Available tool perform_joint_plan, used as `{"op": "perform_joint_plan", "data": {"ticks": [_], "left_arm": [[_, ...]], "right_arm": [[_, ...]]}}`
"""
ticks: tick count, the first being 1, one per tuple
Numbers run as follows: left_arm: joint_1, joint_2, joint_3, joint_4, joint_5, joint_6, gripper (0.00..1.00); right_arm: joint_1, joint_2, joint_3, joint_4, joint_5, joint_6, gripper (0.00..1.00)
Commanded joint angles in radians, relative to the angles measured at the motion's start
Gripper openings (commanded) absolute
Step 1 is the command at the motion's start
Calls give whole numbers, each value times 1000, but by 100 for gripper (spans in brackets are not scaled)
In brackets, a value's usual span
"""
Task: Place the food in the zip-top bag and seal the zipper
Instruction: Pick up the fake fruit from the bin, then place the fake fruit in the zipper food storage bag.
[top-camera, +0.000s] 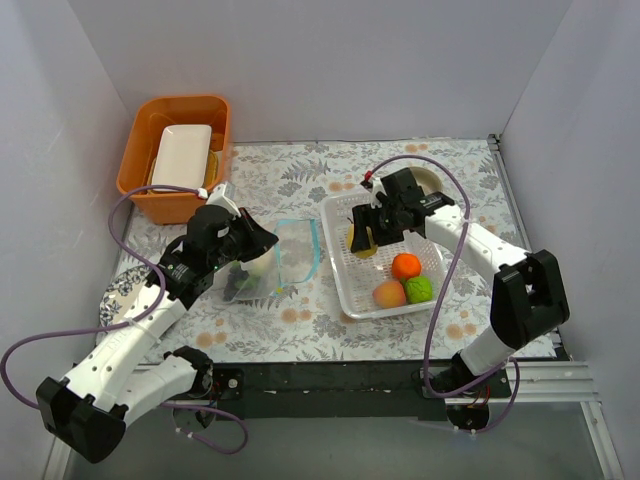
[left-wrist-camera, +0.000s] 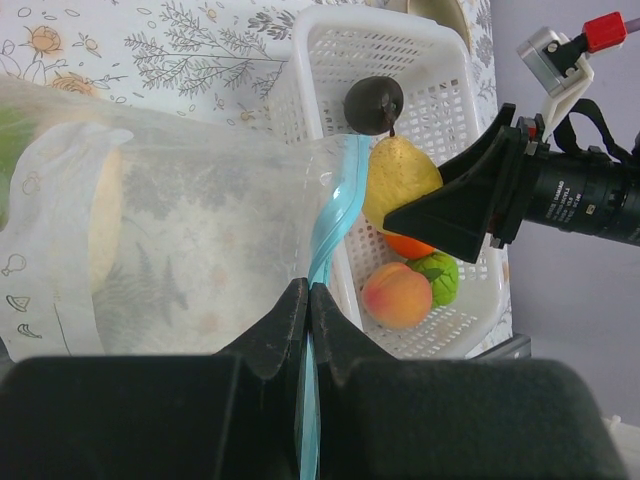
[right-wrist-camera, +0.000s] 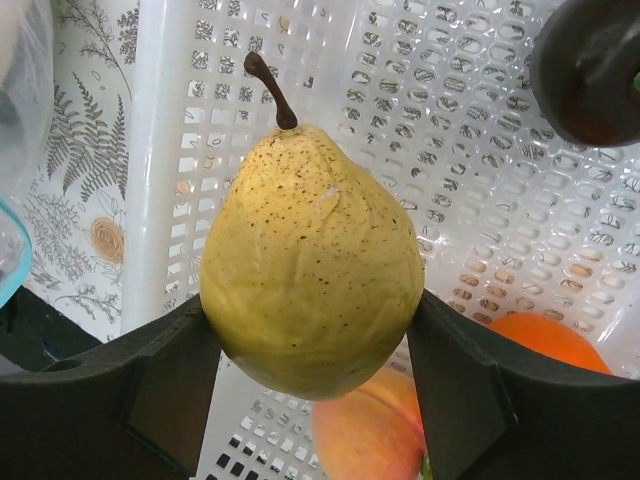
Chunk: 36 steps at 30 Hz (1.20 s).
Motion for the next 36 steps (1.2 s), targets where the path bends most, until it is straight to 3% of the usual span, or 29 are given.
{"op": "perform_joint_plan", "data": {"ticks": [1, 21, 36], "left_arm": [[3, -5, 26, 16, 11, 10, 0], [3, 4, 8, 18, 43, 1, 0], [1, 13, -2, 36, 46, -24, 0]], "right_arm": [[-2, -59, -23, 14, 17, 32, 40], [-1, -214, 52, -38, 17, 113, 41], [39, -243, 15, 62, -155, 184, 41]]}}
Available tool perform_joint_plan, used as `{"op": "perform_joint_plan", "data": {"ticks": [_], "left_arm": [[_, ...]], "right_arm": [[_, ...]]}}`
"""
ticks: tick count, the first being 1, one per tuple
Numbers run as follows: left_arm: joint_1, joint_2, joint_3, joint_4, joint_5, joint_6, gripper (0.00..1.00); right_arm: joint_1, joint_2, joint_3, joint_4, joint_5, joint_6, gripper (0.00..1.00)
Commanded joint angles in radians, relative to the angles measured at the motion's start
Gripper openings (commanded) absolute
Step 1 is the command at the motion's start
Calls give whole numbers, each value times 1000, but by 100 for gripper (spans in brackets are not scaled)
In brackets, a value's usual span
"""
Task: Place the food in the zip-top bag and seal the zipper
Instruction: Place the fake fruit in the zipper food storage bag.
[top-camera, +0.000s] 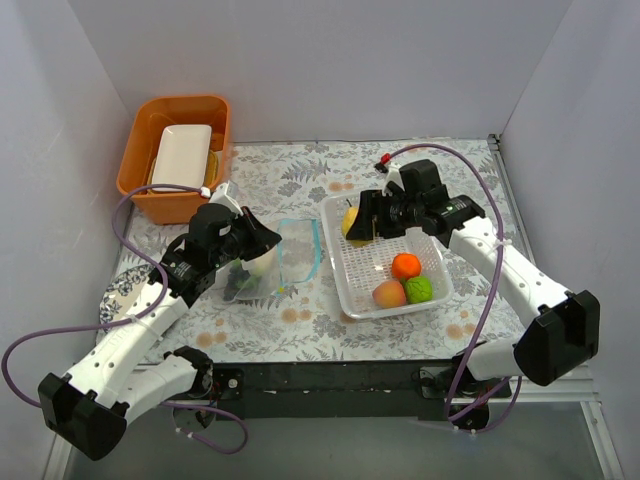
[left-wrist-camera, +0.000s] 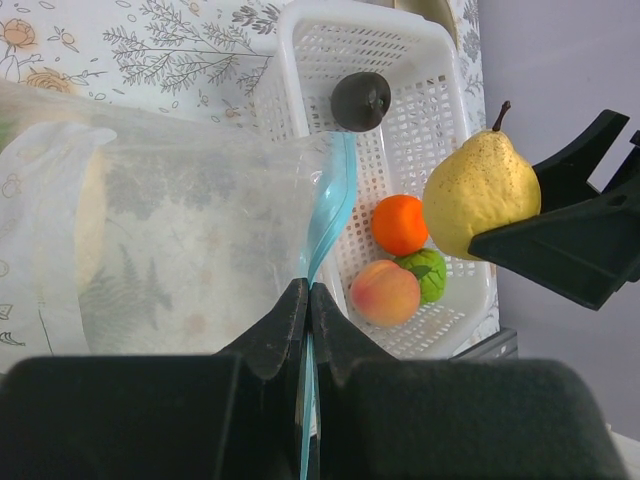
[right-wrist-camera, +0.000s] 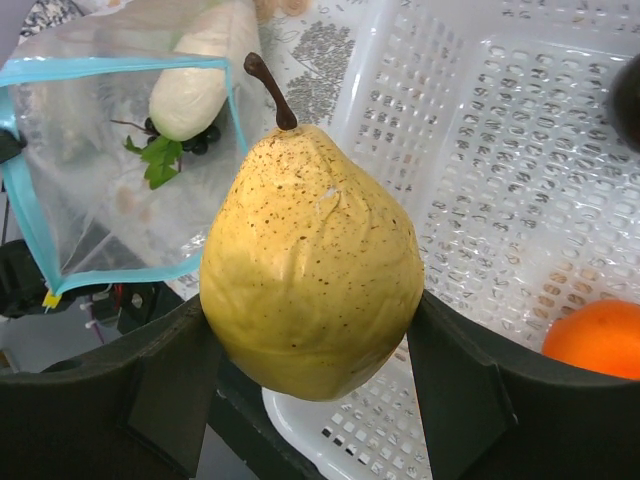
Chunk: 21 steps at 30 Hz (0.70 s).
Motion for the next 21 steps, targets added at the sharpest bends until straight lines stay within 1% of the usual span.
{"op": "perform_joint_plan", "data": {"ticks": [1, 5, 6, 7, 8, 13, 16, 19, 21], "left_arm": [[3, -6, -1, 11, 12, -12, 0], [3, -7, -4, 14, 14, -21, 0], [3, -6, -4, 15, 15, -21, 0], [3, -3, -4, 17, 15, -21, 0], [3, -1, -4, 17, 18, -23, 0], [3, -3, -10, 15, 23, -23, 0], [3, -7, -7, 17, 26, -21, 0], [3, -7, -6, 15, 27, -21, 0], [3, -6, -4, 18, 27, -20, 0]], "right_arm": [[38, -16, 7, 58, -98, 8, 41], [73, 2, 35, 41, -134, -42, 41], [85, 7, 47, 29, -110, -48, 39], [123, 2, 59, 22, -26, -56, 39], [136, -4, 57, 34, -10, -64, 40], [170, 33, 78, 33, -98, -76, 41], [197, 67, 73, 41, -112, -73, 41], [210, 96, 34, 123, -118, -50, 41], [214, 142, 44, 148, -128, -45, 41]]}}
